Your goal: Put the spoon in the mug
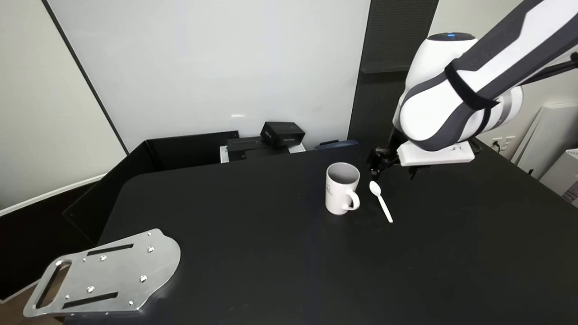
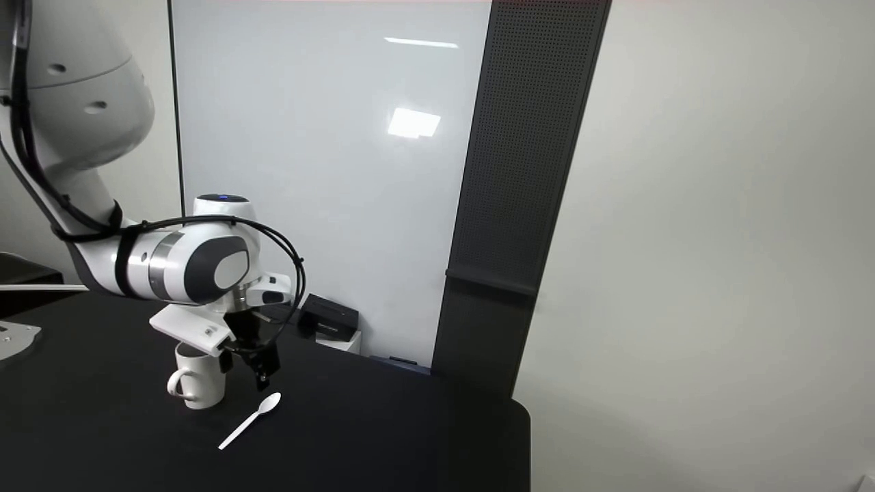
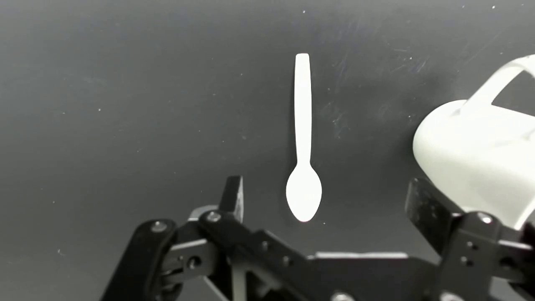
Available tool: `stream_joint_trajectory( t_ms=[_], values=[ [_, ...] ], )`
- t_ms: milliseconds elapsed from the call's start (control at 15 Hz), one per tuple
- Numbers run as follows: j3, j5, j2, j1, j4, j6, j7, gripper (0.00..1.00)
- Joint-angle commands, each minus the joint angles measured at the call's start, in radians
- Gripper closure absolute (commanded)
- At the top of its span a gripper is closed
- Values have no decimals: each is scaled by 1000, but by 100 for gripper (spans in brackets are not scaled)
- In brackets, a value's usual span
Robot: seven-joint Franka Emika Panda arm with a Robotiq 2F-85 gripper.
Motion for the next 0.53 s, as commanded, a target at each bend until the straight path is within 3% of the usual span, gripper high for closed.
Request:
stream_joint_trajectory(
  t_ms=[0, 467],
  values=[
    [0, 9, 62, 7, 68, -27, -3, 0],
    [-1, 18, 118, 8, 76, -5, -2, 0]
  ],
)
